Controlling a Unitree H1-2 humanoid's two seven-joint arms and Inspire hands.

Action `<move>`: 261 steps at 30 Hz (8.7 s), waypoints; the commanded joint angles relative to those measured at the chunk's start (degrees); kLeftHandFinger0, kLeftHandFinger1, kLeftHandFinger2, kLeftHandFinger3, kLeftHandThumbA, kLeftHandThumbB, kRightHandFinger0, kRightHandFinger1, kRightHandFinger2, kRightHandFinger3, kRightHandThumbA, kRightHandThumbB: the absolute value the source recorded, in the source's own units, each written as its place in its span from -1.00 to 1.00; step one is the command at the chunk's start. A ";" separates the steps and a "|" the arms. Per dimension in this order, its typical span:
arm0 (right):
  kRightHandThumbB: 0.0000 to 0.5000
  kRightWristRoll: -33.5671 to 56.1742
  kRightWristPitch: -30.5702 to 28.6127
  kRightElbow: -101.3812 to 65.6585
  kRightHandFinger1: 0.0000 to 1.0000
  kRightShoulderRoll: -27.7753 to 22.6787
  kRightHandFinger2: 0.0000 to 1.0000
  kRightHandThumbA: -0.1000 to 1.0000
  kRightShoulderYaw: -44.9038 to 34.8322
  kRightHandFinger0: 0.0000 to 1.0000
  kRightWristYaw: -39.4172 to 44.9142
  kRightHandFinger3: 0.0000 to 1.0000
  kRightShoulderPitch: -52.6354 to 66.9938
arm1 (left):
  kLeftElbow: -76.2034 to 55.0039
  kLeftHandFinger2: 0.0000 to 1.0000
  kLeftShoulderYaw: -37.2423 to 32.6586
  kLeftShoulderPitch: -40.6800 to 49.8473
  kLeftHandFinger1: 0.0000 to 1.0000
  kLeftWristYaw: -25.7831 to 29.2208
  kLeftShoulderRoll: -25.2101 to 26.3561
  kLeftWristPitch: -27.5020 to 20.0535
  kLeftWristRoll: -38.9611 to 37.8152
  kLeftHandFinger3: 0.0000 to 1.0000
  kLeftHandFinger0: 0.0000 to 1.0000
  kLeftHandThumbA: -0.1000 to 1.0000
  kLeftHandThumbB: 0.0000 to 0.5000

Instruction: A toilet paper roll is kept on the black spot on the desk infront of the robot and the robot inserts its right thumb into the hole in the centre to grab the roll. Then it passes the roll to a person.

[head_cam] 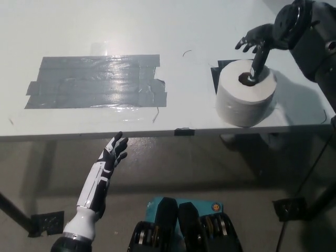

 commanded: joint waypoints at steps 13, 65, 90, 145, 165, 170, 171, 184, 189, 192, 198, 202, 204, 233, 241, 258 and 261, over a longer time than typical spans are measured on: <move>0.59 -0.46 -2.06 1.88 1.00 1.13 1.00 1.00 -0.54 1.00 -10.57 1.00 1.29 | -2.07 1.00 -0.09 -0.59 1.00 -0.57 0.28 -0.18 -0.14 1.00 1.00 1.00 -0.31; -0.36 42.27 -2.06 -3.41 -0.15 1.46 0.66 -1.00 -60.85 -1.00 -26.31 1.00 14.62 | -1.20 1.00 0.16 -2.54 1.00 -0.80 0.85 -0.93 -0.47 1.00 1.00 1.00 -0.37; -0.46 58.81 17.14 -34.60 -0.38 10.24 0.48 -1.00 -68.82 -1.00 -27.46 1.00 12.85 | -0.89 1.00 0.31 -1.91 1.00 -0.77 0.74 -1.01 -0.81 1.00 1.00 1.00 -0.39; -0.18 26.21 0.03 -6.95 0.56 2.17 0.34 -1.00 -13.13 1.00 -48.75 0.47 -2.90 | -1.17 1.00 -0.75 -2.25 1.00 -0.74 0.86 -0.78 0.27 1.00 1.00 1.00 -0.20; 0.54 20.08 0.17 -1.66 1.00 3.81 1.00 -0.32 -3.78 1.00 -25.88 1.00 -7.61 | -1.35 1.00 -1.53 -3.96 1.00 -0.91 0.98 0.16 1.23 1.00 1.00 1.00 -0.05; 0.82 20.49 1.38 -1.11 1.00 2.96 1.00 -0.36 -4.22 1.00 -21.63 1.00 -9.73 | -1.54 1.00 -1.61 -4.28 1.00 -1.03 1.02 0.72 1.27 1.00 1.00 1.00 -0.08; 0.88 20.43 1.78 -1.18 1.00 2.66 1.00 -0.37 -4.29 1.00 -20.93 1.00 -10.16 | -1.48 1.00 -1.60 -4.37 1.00 -1.00 1.06 0.71 1.37 1.00 1.00 1.00 -0.09; 1.00 19.57 4.76 -6.95 1.00 -6.27 1.00 0.41 -3.70 1.00 -4.74 1.00 -16.14 | -1.01 1.00 -1.88 -4.61 1.00 -1.15 1.10 0.88 1.46 1.00 1.00 1.00 -0.03; 1.00 21.65 10.60 -22.07 1.00 -13.20 1.00 0.43 -7.20 1.00 -1.21 1.00 -18.54 | -0.39 1.00 -1.59 -5.01 1.00 -1.35 1.32 0.11 0.76 1.00 1.00 1.00 -0.10; 1.00 22.30 14.91 -31.53 1.00 -16.55 1.00 0.44 -9.53 1.00 -0.99 1.00 -18.30 | -0.22 1.00 -1.50 -4.93 1.00 -1.20 1.38 -0.05 0.87 1.00 1.00 1.00 -0.11; 0.90 22.63 17.14 -53.26 1.00 -22.53 1.00 0.52 -15.70 1.00 -2.88 1.00 -13.91 | -0.23 1.00 -1.50 -4.38 1.00 -0.89 1.50 -0.19 1.45 1.00 1.00 1.00 -0.07; 0.80 23.73 17.14 -75.12 1.00 -25.20 1.00 0.79 -24.11 1.00 -7.07 1.00 -4.77 | -0.03 1.00 -1.21 -5.77 1.00 -0.95 1.36 0.41 0.89 1.00 1.00 1.00 -0.10; 0.77 23.18 17.14 -87.41 1.00 -25.62 1.00 0.96 -27.93 1.00 -8.27 1.00 1.19 | 0.27 1.00 -1.04 -6.67 1.00 -1.04 1.53 0.39 0.72 1.00 1.00 1.00 -0.12; 0.10 24.03 -9.02 -100.40 1.00 6.07 1.00 0.51 -28.55 1.00 -25.85 1.00 76.79 | 0.93 1.00 -1.73 1.69 1.00 -0.71 0.12 -2.00 -0.15 1.00 1.00 1.00 -0.27; 0.14 21.16 -14.91 -90.30 1.00 7.85 1.00 0.50 -29.01 1.00 -27.29 1.00 82.15 | -0.03 1.00 -2.17 5.50 1.00 -0.70 -0.05 -2.51 0.23 1.00 1.00 1.00 -0.18; 0.18 21.92 -19.32 -82.39 1.00 7.43 1.00 0.50 -29.40 1.00 -28.76 1.00 85.78 | -0.99 1.00 -3.08 8.50 1.00 -0.48 0.18 -2.77 1.60 1.00 1.00 1.00 -0.16; 0.21 21.72 -19.45 -81.76 1.00 7.27 1.00 0.50 -29.00 1.00 -28.96 1.00 85.18 | -0.92 1.00 -2.97 8.43 1.00 -0.36 0.31 -3.00 1.66 1.00 1.00 1.00 -0.15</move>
